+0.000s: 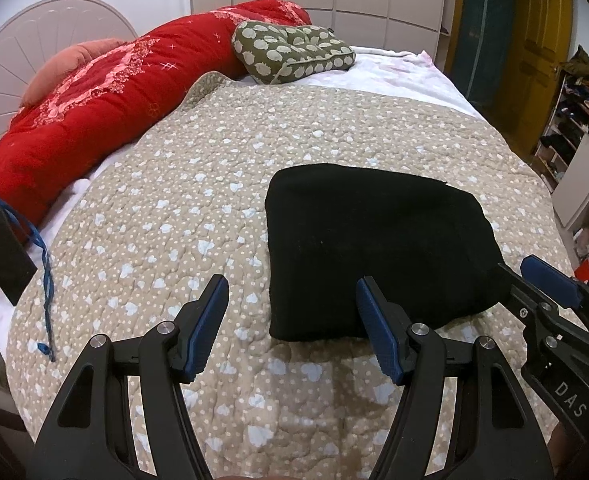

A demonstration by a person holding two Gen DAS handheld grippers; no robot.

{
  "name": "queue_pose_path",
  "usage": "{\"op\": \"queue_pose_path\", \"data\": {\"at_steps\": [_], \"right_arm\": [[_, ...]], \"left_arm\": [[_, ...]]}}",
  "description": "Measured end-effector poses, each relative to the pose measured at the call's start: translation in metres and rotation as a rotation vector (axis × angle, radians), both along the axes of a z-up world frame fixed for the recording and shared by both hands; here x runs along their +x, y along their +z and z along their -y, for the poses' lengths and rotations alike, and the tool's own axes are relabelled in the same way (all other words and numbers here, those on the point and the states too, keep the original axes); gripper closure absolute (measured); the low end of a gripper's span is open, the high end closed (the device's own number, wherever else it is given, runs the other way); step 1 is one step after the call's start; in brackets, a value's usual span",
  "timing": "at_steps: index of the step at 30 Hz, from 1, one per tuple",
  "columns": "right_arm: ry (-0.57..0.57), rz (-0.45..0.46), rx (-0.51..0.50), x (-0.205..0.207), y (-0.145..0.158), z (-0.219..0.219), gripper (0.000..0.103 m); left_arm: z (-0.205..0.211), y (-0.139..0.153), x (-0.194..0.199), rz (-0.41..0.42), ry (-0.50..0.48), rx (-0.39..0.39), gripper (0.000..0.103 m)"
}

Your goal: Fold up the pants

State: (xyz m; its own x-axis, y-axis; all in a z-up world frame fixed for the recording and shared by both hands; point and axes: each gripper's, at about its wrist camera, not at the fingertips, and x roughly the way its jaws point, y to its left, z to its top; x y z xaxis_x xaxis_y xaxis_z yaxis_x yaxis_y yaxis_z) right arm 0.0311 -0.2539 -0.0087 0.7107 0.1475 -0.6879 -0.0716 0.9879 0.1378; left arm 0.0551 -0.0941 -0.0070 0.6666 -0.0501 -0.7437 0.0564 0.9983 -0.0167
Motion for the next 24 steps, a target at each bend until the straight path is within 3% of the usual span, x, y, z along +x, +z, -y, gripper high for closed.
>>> {"op": "queue_pose_path", "data": {"at_steps": [24], "right_arm": [[0.004,0.031,-0.005,-0.005,0.015,0.001,0.056]], "left_arm": [[-0.003,0.019,-0.006,0.04,0.007,-0.006,0.037]]}}
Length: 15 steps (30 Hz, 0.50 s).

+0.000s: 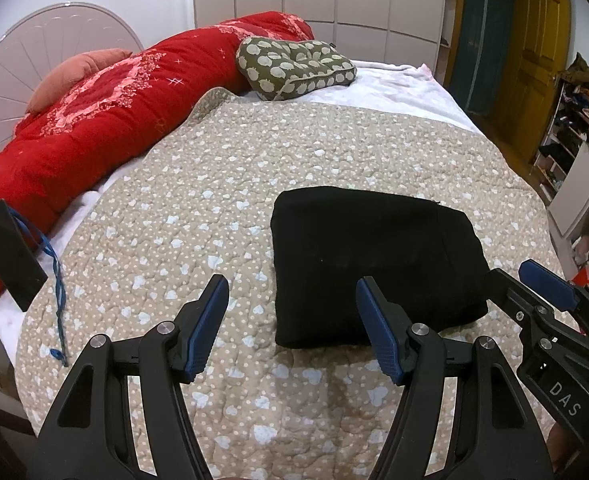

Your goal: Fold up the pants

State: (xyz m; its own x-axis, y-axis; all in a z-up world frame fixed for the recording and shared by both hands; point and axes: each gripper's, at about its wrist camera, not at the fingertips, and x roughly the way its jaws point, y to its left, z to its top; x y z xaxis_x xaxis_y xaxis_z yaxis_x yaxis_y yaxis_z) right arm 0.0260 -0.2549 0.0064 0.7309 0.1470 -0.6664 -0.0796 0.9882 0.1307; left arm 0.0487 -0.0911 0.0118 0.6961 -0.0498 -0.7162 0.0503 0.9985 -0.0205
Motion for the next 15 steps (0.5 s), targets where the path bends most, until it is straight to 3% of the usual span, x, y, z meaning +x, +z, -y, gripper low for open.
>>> {"op": "queue_pose_path", "data": {"at_steps": [15], "right_arm": [[0.003,0.009,0.001,0.0002,0.0041,0.0001,0.056]], "left_arm": [[0.001,0.0046,-0.0007,0.007,0.001,-0.001,0.037]]}}
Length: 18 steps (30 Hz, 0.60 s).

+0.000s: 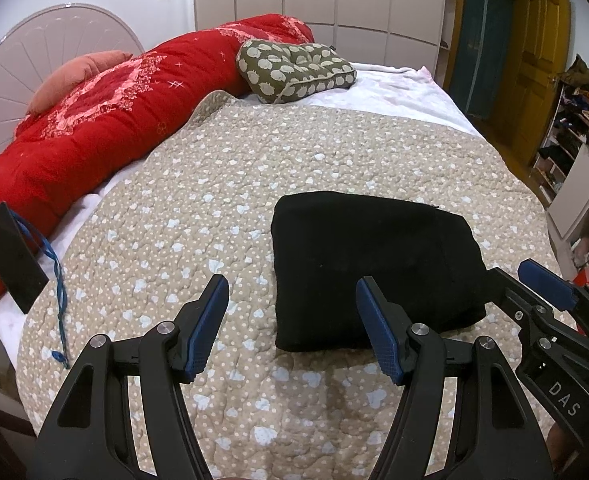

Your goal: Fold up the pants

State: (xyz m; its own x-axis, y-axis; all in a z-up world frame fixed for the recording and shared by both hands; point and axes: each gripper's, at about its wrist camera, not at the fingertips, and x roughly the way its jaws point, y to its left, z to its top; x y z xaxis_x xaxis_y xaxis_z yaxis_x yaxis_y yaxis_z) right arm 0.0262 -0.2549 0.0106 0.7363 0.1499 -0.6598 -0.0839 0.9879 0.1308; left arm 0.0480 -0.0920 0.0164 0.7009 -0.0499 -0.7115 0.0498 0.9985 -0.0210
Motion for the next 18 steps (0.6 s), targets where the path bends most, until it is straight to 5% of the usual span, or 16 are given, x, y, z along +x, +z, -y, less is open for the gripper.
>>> {"op": "queue_pose_path", "data": {"at_steps": [18], "right_arm": [[0.004,-0.018,-0.001,0.0063,-0.0061,-0.0027,0.056]], "left_arm": [[-0.0014,-0.0078,0.006,-0.018,0.002,0.0,0.037]]}}
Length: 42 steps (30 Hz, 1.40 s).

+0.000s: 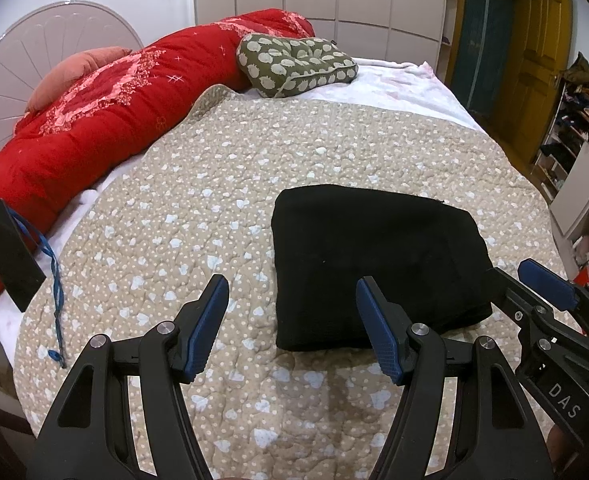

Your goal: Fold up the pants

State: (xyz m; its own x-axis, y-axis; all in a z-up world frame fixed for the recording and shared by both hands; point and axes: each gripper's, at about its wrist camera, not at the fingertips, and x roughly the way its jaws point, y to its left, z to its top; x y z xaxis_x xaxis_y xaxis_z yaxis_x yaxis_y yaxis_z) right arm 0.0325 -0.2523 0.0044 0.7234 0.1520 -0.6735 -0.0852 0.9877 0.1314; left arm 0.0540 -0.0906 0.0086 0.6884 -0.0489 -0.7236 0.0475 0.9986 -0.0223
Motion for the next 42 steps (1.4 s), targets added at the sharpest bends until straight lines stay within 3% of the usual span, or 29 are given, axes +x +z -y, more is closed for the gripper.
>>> {"op": "queue_pose_path", "data": {"at_steps": [42], "right_arm": [[0.007,-0.023,-0.01,0.005,-0.009,-0.008,0.055]], "left_arm": [[-0.001,-0.012,0.008,-0.027,0.001,0.003,0.037]]}}
